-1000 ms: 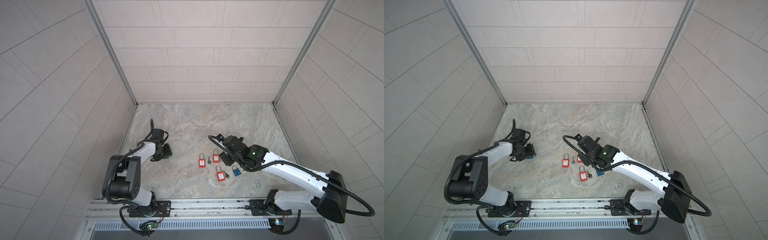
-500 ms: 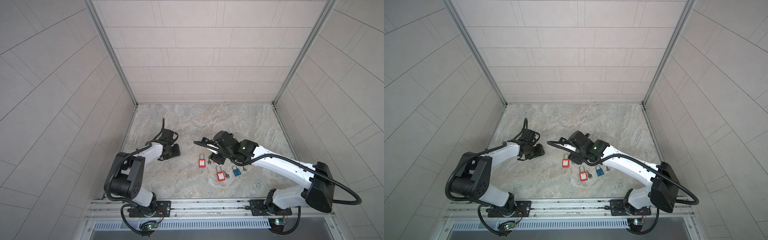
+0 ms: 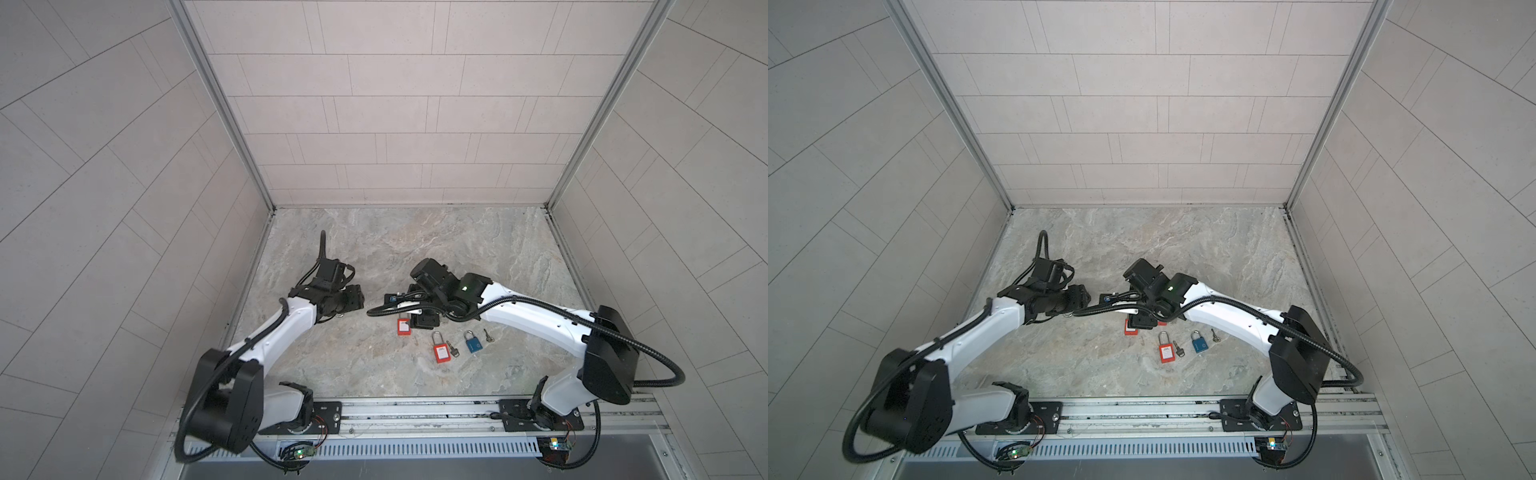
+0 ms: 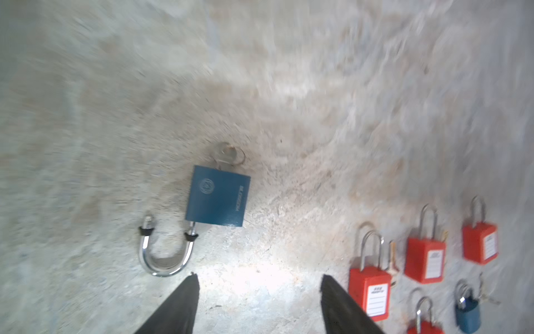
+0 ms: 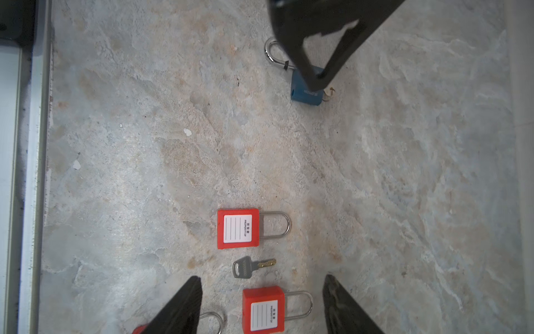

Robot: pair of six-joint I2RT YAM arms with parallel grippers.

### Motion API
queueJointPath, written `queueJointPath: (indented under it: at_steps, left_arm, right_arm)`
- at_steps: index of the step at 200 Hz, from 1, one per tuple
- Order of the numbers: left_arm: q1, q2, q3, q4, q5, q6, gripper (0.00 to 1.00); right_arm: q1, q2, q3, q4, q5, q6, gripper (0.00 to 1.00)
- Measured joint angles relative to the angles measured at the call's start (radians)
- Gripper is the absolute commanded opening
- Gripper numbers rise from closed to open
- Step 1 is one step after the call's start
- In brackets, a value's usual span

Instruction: Lock with the key

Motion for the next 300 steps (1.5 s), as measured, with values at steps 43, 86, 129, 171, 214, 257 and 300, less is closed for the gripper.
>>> queueJointPath:
  at_steps: [43, 86, 129, 171, 214, 257, 300]
  left_arm:
    - [0.099, 0.034, 0.021, -0.011, -0.039, 0.033, 0.77]
    - [0.125, 0.301, 0.187, -0.064, -0.019, 0.130, 0.78]
    - [0.129, 0.438, 0.233, -0.073, 0.008, 0.162, 0.79]
    - [0.127, 0.476, 0.241, -0.060, 0.060, 0.180, 0.77]
    - [0.104, 0.507, 0.269, -0.043, 0.132, 0.227, 0.72]
    - [0.045, 0.535, 0.294, -0.033, 0.213, 0.277, 0.69]
    - [0.008, 0.511, 0.287, -0.057, 0.268, 0.313, 0.69]
  right_arm:
    - [0.000, 0.144, 0.154, -0.037, -0.026, -0.035, 0.64]
    - [0.008, 0.125, 0.074, -0.006, -0.023, 0.021, 0.64]
    - [0.011, 0.045, -0.040, 0.014, 0.008, 0.059, 0.65]
    - [0.011, 0.000, -0.082, 0.034, 0.029, 0.069, 0.65]
    - [0.011, -0.004, -0.088, 0.042, 0.036, 0.066, 0.65]
    - [0.011, -0.004, -0.086, 0.051, 0.039, 0.029, 0.64]
    - [0.001, 0.003, -0.074, 0.056, -0.005, -0.068, 0.64]
